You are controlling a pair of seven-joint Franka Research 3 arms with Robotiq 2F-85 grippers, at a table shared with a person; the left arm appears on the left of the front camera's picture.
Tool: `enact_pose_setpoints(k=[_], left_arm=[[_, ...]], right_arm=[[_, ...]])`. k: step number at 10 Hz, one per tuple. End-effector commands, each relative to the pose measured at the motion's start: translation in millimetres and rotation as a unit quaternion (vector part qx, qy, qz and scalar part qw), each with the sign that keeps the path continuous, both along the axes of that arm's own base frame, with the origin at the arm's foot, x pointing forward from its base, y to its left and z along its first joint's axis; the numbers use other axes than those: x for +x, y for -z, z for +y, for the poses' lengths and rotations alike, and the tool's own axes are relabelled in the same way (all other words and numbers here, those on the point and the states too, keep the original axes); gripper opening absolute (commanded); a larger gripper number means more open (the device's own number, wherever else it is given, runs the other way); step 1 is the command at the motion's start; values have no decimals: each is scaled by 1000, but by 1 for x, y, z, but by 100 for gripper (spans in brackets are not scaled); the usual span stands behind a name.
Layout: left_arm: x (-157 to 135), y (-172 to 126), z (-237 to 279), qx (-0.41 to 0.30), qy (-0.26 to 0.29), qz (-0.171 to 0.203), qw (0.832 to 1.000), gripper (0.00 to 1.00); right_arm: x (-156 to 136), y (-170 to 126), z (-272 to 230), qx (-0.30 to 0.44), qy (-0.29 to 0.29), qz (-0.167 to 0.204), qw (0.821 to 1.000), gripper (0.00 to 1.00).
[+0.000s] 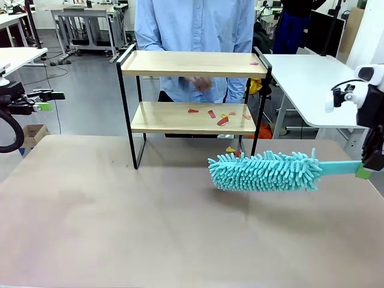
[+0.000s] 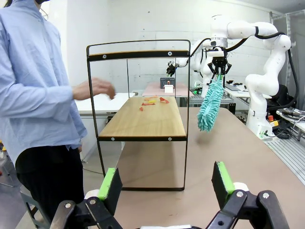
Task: Clean the shelf.
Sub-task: Clean the specific section of the Shelf indicated by the human with the Duster.
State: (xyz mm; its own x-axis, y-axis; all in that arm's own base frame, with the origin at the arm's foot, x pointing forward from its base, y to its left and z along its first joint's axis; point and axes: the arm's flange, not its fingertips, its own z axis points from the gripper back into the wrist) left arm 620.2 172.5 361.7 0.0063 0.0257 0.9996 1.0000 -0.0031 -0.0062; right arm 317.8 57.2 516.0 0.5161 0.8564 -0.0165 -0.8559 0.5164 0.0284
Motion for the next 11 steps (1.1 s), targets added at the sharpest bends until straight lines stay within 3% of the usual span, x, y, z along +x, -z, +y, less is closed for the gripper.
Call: enact_pose_setpoints(k=[1, 11], left_arm=[[-2, -3, 0, -1, -1, -4, 1000, 100], [-2, -3, 0, -1, -1, -4, 1000, 100]], right_arm=[[2, -3, 3, -2, 8, -5, 1000, 13], [2, -3, 3, -2, 8, -5, 1000, 13]])
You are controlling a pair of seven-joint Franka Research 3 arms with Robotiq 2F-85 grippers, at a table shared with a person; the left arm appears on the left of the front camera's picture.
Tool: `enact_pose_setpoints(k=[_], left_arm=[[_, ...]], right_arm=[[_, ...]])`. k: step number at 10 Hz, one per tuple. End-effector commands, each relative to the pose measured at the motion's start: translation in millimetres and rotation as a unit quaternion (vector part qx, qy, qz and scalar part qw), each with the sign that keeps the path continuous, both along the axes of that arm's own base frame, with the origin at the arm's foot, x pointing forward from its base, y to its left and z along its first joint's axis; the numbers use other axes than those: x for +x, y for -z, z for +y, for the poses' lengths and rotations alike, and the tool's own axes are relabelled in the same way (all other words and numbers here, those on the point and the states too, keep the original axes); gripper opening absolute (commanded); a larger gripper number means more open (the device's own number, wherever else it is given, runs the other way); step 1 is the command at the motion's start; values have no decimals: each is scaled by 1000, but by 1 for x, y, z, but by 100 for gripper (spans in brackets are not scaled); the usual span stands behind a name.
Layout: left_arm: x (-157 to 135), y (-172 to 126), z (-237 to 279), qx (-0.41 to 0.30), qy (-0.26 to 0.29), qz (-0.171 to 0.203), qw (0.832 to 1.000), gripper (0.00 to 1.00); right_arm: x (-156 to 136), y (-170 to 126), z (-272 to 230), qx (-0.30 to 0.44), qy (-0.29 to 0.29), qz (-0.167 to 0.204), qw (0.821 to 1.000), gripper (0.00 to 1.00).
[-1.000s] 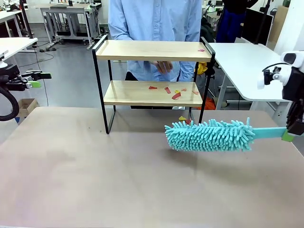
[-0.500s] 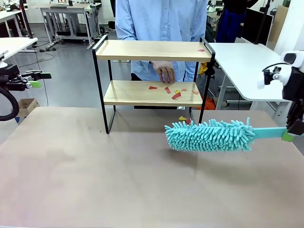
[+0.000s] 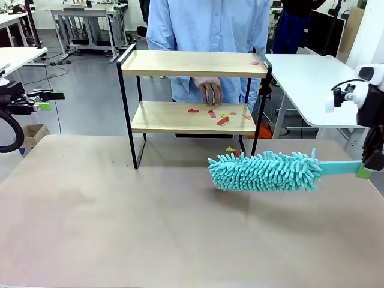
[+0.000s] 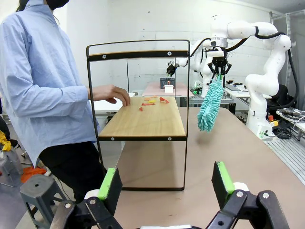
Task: Clean the shelf.
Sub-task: Clean the specific section of the Shelf indicated by the human with the Duster.
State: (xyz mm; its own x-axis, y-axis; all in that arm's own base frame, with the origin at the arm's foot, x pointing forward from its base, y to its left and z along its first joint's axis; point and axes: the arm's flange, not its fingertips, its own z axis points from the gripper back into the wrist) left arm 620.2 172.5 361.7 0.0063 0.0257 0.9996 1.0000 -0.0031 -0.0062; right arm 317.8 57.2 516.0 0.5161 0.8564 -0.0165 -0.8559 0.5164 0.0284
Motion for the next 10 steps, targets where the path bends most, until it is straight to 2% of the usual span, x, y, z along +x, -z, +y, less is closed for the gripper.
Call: enact_pose_setpoints(k=[1, 5, 7, 9, 10], left_arm=[[-2, -3, 0, -1, -1, -4, 1000, 100], [-2, -3, 0, -1, -1, -4, 1000, 100], [-2, -3, 0, -1, -1, -4, 1000, 100], [-2, -3, 0, -1, -1, -4, 1000, 100], [-2, -3, 0, -1, -1, -4, 1000, 100]], right_arm=[[2, -3, 3, -2, 8, -5, 1000, 13], [0, 0, 0, 0, 0, 0, 1000, 13], [-15, -27, 27, 54, 41, -20, 998, 13], [-40, -54, 61, 70, 50, -35, 996, 13], [-48, -61, 84, 88, 88, -30, 992, 13]])
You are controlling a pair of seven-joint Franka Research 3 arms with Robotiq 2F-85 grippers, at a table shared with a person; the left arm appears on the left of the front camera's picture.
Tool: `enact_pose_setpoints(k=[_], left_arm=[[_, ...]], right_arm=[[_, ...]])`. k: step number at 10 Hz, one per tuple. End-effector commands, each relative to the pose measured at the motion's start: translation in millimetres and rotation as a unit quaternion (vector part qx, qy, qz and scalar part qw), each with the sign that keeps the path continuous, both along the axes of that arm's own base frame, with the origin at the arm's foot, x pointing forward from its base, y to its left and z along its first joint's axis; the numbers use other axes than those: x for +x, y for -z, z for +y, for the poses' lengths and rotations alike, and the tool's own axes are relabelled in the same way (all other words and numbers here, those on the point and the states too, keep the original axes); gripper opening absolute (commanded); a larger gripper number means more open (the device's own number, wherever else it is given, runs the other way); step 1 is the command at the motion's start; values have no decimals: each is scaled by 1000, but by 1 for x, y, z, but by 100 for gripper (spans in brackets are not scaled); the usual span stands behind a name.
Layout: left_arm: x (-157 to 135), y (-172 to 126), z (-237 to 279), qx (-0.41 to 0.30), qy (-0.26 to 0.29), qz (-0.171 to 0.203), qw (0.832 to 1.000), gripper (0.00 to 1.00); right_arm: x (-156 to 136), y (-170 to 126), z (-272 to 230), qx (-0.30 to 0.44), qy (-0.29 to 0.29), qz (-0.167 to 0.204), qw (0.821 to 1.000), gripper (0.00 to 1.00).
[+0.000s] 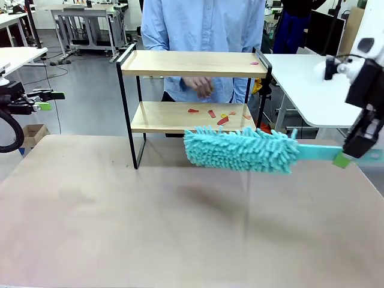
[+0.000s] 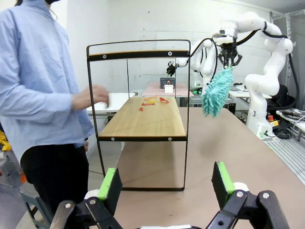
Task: Clean the shelf.
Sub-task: Clean the specific section of the Shelf indicated by the human with the Duster.
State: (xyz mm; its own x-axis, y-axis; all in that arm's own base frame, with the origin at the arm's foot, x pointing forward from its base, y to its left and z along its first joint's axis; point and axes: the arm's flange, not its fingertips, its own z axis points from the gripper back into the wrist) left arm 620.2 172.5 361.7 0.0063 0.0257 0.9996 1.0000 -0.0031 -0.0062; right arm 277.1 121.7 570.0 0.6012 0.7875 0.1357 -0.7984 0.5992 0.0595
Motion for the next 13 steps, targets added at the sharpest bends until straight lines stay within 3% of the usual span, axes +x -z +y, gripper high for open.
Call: enact_pose_setpoints(k=[1, 2, 5, 8, 9, 13], left_arm=[[-2, -3, 0, -1, -1, -4, 1000, 100], [-2, -3, 0, -1, -1, -4, 1000, 100], [-2, -3, 0, -1, -1, -4, 1000, 100], [-2, -3, 0, -1, -1, -4, 1000, 100], [-2, -3, 0, -1, -1, -4, 1000, 100], [-2, -3, 0, -1, -1, -4, 1000, 100]], right_arm=[[-12, -12, 45, 43, 80, 2, 996, 13], [-17, -14, 70, 55, 119, 5, 991, 13], [-20, -8, 150, 98, 213, -39, 971, 13], [14, 11, 201, 115, 280, -45, 952, 13], [-21, 0, 176, 107, 233, -38, 966, 13], [-21, 0, 176, 107, 233, -38, 966, 13]])
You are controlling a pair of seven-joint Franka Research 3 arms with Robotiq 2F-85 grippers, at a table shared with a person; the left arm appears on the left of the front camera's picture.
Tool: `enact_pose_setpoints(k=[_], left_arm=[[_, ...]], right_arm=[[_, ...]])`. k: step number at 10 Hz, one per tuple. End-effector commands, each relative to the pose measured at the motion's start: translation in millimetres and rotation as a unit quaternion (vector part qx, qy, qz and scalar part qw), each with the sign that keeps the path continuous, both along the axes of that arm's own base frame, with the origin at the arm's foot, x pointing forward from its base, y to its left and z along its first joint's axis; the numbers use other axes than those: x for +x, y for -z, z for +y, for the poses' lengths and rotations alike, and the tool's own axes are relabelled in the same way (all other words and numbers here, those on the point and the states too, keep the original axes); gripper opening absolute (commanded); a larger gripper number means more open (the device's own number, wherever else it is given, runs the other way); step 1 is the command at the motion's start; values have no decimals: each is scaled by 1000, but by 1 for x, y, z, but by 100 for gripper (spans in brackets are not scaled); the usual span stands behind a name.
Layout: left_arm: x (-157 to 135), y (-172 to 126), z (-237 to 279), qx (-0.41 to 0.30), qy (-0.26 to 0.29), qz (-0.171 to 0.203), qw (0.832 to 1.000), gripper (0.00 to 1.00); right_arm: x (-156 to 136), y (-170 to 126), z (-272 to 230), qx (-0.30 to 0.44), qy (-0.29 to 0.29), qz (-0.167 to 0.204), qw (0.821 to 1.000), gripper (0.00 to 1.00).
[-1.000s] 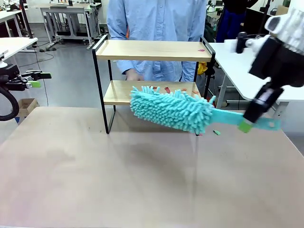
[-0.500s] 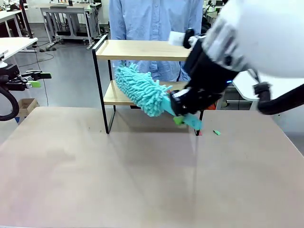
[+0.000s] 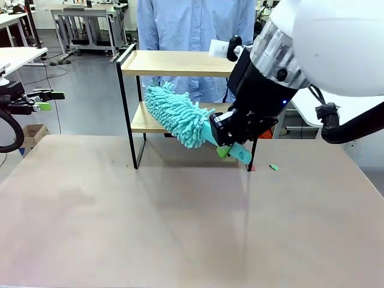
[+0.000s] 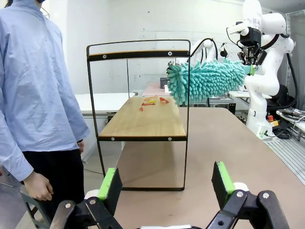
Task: Clean the shelf.
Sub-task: Clean the specific section of the Shelf indicated by the human with the Duster.
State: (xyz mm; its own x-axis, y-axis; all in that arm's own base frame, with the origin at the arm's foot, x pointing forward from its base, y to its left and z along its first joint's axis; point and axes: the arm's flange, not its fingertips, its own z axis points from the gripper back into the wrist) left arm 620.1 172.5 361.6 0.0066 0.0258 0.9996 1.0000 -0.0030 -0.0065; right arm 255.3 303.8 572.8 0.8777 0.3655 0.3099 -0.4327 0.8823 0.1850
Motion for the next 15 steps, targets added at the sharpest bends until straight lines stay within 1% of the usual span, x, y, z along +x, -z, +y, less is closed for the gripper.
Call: enact_pose_setpoints(k=[1, 2, 3, 4, 6, 9, 11, 12, 13, 15], left_arm=[[-2, -3, 0, -1, -1, -4, 1000, 100], [-2, -3, 0, -1, -1, -4, 1000, 100], [-2, -3, 0, -1, -1, -4, 1000, 100], [-2, -3, 0, -1, -1, -4, 1000, 100], [-2, -3, 0, -1, -1, -4, 1000, 100], [-2, -3, 0, -1, -1, -4, 1000, 100], [-2, -3, 0, -1, -1, -4, 1000, 100], [-2, -3, 0, -1, -1, -4, 1000, 100], [-2, -3, 0, -1, -1, -4, 1000, 100], [-2, -3, 0, -1, -1, -4, 1000, 100]], right_arm=[[3, 3, 2, 0, 1, 0, 1000, 13], [13, 0, 33, -1, 50, -2, 999, 13], [29, 1, 66, -3, 94, -1, 996, 13], [44, 4, 91, -5, 126, 0, 992, 13], [64, 10, 130, 22, 153, 1, 988, 13], [94, 19, 176, 45, 217, -21, 975, 13], [107, 26, 192, 41, 228, -41, 972, 13], [115, 31, 197, 46, 229, -42, 971, 13], [124, 39, 201, 50, 229, -41, 971, 13], [137, 53, 205, 49, 230, -29, 972, 13]])
